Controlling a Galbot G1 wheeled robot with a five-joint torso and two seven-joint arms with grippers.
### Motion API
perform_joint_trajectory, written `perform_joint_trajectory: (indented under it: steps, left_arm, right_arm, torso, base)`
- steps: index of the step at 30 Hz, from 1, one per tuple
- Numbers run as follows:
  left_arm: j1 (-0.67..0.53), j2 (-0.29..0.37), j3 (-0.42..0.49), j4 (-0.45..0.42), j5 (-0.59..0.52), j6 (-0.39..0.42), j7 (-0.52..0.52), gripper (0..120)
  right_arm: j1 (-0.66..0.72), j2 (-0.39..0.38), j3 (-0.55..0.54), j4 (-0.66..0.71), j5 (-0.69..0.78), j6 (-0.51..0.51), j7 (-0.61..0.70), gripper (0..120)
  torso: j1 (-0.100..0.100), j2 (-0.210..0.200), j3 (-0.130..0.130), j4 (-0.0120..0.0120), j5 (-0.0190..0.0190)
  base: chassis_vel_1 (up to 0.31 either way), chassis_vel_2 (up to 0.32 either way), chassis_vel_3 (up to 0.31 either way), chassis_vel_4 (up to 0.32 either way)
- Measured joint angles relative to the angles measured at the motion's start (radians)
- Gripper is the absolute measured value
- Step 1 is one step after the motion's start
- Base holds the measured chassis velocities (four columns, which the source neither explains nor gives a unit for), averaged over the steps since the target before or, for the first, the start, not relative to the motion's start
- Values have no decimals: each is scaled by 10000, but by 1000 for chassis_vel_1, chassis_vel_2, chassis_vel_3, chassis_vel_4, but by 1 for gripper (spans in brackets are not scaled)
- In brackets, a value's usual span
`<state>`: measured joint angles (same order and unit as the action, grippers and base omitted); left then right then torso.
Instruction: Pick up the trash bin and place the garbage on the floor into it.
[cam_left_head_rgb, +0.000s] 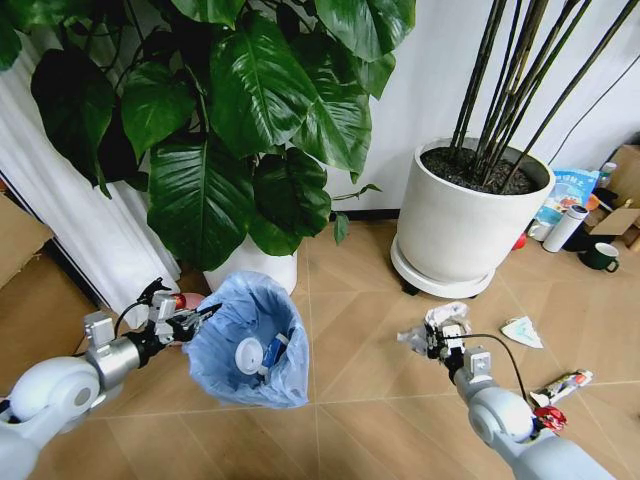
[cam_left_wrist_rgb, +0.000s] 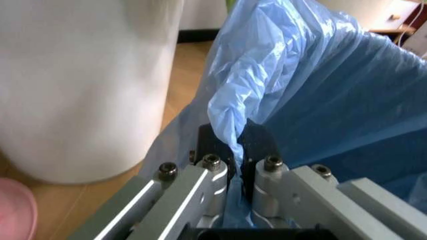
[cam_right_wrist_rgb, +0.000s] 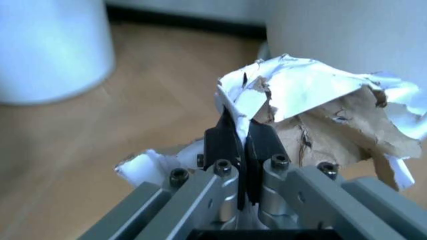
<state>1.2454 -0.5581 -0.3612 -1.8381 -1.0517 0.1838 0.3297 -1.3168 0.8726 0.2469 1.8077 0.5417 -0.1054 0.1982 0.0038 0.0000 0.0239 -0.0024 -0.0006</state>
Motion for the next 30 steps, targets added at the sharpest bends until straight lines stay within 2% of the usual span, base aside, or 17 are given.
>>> perform_joint_trajectory:
  steps: [5, 14, 22, 30]
  left_arm:
    - [-607, -164, 581, 162, 16, 18, -128, 0]
    - [-494, -92, 932, 78, -12, 110, -437, 0]
    - [-320, 62, 1078, -193, -205, 225, -653, 0]
    - [-112, 199, 979, -375, -291, 324, -707, 0]
  right_arm:
    - [-60, -533, 274, 1012, -354, 329, -328, 0]
    - [983, -1517, -193, 2193, -770, 1038, -1135, 0]
    - [1710, -2089, -899, 2361, -1567, 1996, -1971, 0]
    - [2229, -2197, -1237, 2151, -2828, 2877, -2892, 0]
  torso:
    - [0, 0, 0, -3, -2]
    - [0, 0, 1, 4, -4]
    - [0, 0, 0, 1, -2]
    - [0, 0, 1, 2, 1]
  base:
    - [0, 0, 0, 0]
    - [0, 0, 0, 0]
    - [0, 0, 0, 0]
    - [0, 0, 0, 0]
